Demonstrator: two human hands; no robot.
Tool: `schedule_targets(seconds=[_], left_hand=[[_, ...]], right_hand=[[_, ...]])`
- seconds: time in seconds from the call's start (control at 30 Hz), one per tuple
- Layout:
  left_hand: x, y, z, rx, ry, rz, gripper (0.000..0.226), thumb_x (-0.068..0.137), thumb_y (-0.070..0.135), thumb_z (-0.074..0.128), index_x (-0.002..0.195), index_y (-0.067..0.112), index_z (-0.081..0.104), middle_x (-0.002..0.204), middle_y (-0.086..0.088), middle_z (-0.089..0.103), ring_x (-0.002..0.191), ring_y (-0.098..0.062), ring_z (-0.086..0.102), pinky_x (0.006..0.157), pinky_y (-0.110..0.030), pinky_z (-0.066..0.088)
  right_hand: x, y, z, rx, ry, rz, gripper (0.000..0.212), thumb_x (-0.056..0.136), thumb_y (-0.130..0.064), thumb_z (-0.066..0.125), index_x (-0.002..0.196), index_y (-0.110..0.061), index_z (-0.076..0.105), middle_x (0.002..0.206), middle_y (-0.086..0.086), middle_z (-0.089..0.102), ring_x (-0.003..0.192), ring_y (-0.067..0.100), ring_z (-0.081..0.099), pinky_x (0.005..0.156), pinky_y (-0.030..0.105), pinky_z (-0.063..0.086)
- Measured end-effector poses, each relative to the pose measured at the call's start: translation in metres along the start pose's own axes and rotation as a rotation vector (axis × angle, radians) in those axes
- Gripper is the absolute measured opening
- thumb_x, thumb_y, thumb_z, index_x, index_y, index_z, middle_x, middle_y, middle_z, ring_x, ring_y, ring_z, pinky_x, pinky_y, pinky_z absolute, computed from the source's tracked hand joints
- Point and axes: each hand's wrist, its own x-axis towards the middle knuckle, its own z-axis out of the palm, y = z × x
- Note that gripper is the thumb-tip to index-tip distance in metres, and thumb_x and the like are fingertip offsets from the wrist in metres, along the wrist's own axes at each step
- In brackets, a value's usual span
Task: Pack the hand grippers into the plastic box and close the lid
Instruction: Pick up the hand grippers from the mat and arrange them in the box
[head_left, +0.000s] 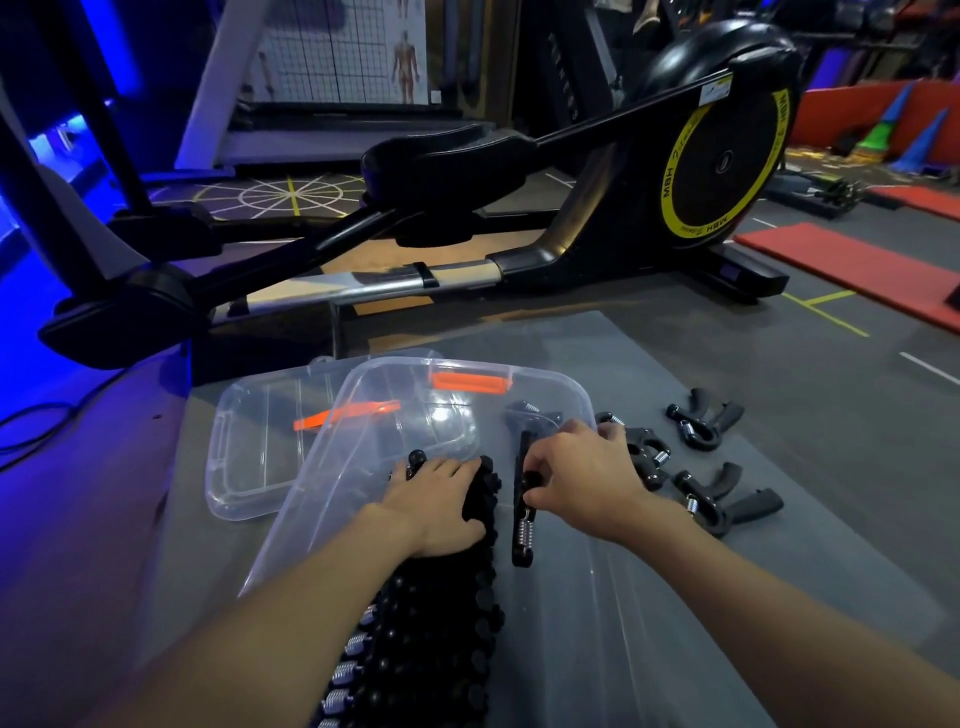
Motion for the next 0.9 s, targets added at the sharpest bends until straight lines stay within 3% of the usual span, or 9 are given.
schedule_targets(seconds=[0.13,0.27,0.37,0.47,0.6,0.67,0.77,0.83,0.9], left_hand=[[0.000,0.009,0.000,-0.232,0.268,0.142,0.063,0.077,0.052,0.058,0.137,0.035,0.046,0.137,0.011,0.053,0.132,-0.011,0.041,0.115,-0.042,0.024],[0.000,0.023,-0.006,-0.579,0.312,0.214,0.043,0.070,0.045,0.076,0.111,0.037,0.066,0.102,0.012,0.065,0.100,-0.006,0.059,0.091,-0.032,0.048],[-0.001,0.030,-0.006,-0.673,0.319,0.183,0.024,0.072,0.030,0.083,0.092,0.035,0.071,0.089,0.008,0.063,0.087,-0.010,0.062,0.082,-0.031,0.050],[-0.001,0.032,-0.005,-0.712,0.320,0.146,0.024,0.072,0.028,0.084,0.073,0.040,0.063,0.081,0.007,0.059,0.077,-0.011,0.058,0.069,-0.020,0.045],[0.002,0.034,-0.002,-0.834,0.318,0.098,0.015,0.073,0.019,0.083,0.078,0.026,0.070,0.074,0.010,0.064,0.068,-0.004,0.058,0.066,-0.017,0.046],[0.005,0.033,0.002,-0.850,0.307,0.076,0.018,0.074,0.014,0.082,0.080,0.026,0.070,0.074,0.009,0.068,0.066,-0.002,0.059,0.067,-0.018,0.048],[0.009,0.029,0.007,-0.773,0.264,0.058,0.016,0.074,0.015,0.080,0.083,0.026,0.072,0.076,0.007,0.072,0.066,0.000,0.063,0.071,-0.021,0.051],[0.012,0.027,0.009,-0.696,0.227,0.058,0.016,0.075,0.019,0.079,0.090,0.022,0.074,0.082,0.006,0.073,0.075,-0.003,0.067,0.076,-0.023,0.054],[0.016,0.027,0.009,-0.597,0.217,0.065,0.018,0.074,0.026,0.079,0.091,0.024,0.074,0.085,0.008,0.072,0.081,-0.007,0.067,0.082,-0.030,0.053]], right_hand=[[-0.001,-0.001,-0.002,0.008,-0.017,0.004,0.016,0.076,-0.039,0.065,0.089,-0.031,0.069,0.079,-0.013,0.062,0.104,0.011,0.046,0.094,0.041,0.026],[-0.001,-0.001,-0.002,0.012,-0.014,-0.002,0.012,0.075,-0.039,0.064,0.083,-0.030,0.067,0.079,-0.012,0.062,0.103,0.013,0.047,0.089,0.040,0.027],[-0.001,-0.001,-0.002,0.047,-0.002,0.007,0.013,0.076,-0.038,0.064,0.083,-0.028,0.068,0.081,-0.012,0.063,0.103,0.012,0.047,0.085,0.038,0.025],[0.000,0.001,-0.001,0.075,-0.004,0.016,0.013,0.078,-0.039,0.064,0.082,-0.027,0.069,0.082,-0.011,0.064,0.103,0.012,0.047,0.085,0.038,0.024],[0.000,0.000,-0.001,0.145,-0.013,0.018,0.014,0.085,-0.034,0.058,0.089,-0.032,0.071,0.092,-0.014,0.067,0.110,0.012,0.045,0.092,0.039,0.025],[-0.002,0.000,-0.002,0.307,0.087,0.102,0.020,0.088,-0.025,0.055,0.098,-0.032,0.071,0.112,-0.014,0.063,0.119,0.012,0.042,0.096,0.038,0.026],[-0.009,0.006,-0.002,0.595,0.158,0.262,0.050,0.086,-0.019,0.059,0.134,-0.025,0.050,0.150,-0.007,0.032,0.139,0.012,0.024,0.112,0.045,0.027],[-0.016,0.009,-0.001,0.804,0.056,0.301,0.076,0.085,-0.018,0.064,0.150,-0.021,0.025,0.159,-0.011,0.010,0.145,0.010,0.014,0.118,0.035,0.020],[-0.022,0.011,-0.001,0.959,0.005,0.318,0.091,0.084,-0.018,0.067,0.154,-0.021,0.010,0.160,-0.011,0.009,0.145,0.006,0.015,0.117,0.028,0.019]])
